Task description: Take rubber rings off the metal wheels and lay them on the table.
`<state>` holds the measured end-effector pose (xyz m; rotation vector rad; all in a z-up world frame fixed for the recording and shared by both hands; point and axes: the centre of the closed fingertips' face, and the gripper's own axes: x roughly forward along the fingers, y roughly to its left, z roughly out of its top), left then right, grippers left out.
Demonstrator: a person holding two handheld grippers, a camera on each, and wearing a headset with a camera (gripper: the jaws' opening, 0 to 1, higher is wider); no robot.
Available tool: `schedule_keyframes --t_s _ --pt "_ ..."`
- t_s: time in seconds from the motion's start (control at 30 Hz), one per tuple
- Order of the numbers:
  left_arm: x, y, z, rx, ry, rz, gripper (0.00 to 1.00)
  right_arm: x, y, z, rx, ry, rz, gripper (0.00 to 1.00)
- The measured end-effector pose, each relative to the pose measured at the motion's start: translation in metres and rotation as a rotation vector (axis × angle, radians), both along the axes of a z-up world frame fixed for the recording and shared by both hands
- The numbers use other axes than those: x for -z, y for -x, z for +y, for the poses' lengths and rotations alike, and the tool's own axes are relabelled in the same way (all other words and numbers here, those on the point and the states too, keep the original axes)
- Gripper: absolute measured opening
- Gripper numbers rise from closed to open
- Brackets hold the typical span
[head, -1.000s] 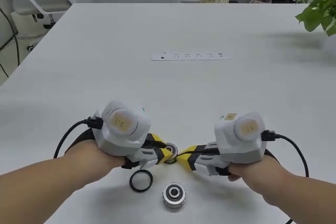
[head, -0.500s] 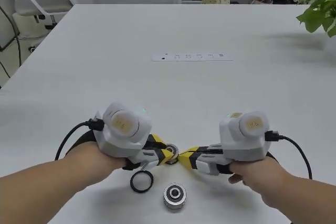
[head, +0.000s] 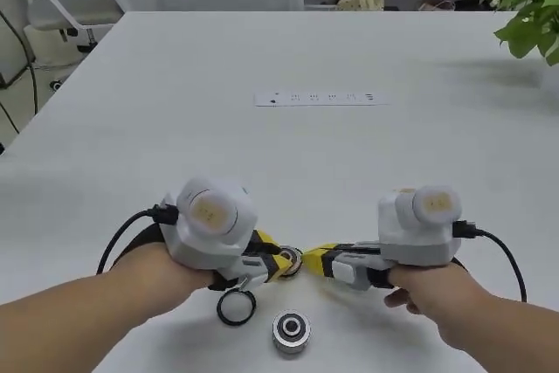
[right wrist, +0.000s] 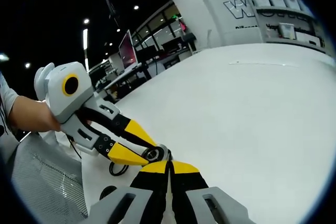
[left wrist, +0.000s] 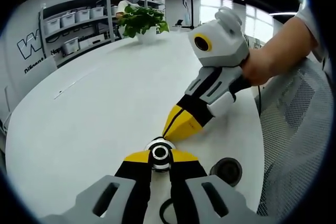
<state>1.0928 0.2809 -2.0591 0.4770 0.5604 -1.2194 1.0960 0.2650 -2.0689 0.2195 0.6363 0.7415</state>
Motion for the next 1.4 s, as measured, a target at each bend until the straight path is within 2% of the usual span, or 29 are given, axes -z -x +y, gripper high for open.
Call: schedule_keyframes --t_s 0.23,0.27,0.3,0.6,1.0,1.13,1.2,1.4 --pt "0.000 0.001 0.000 -0.005 -0.002 -0.004 0.08 -0.005 0.001 0.001 0.005 -0.019 0.002 0.00" --pt "0.000 0.001 0.000 -0.006 0.000 -0.003 0.08 -0.006 0.002 0.004 -0.001 -0.035 0.008 0.00" --pt "0.000 0.001 0.000 -0.007 -0.001 -0.004 0.08 -0.006 0.002 0.003 0.004 -0.018 0.000 0.00" --pt "0.000 0.000 0.000 -0.008 -0.009 -0.005 0.08 -0.006 0.002 0.004 -0.002 -0.010 0.007 0.00" --pt "0.000 0.000 0.000 -0.012 -0.012 -0.007 0.08 -0.008 0.003 0.005 -0.025 0.020 -0.010 0.00" --pt "0.000 0.000 0.000 -0.015 -0.014 -0.007 0.08 -0.010 0.004 0.008 -0.034 0.008 -0.010 0.00" --pt "0.000 0.000 0.000 -0.018 -0.013 -0.006 0.08 -0.011 0.004 0.011 -0.049 0.023 -0.029 0.00" --pt "0.000 0.000 0.000 -0.021 -0.013 -0.006 0.08 -0.010 0.005 0.012 -0.049 0.020 -0.021 0.00"
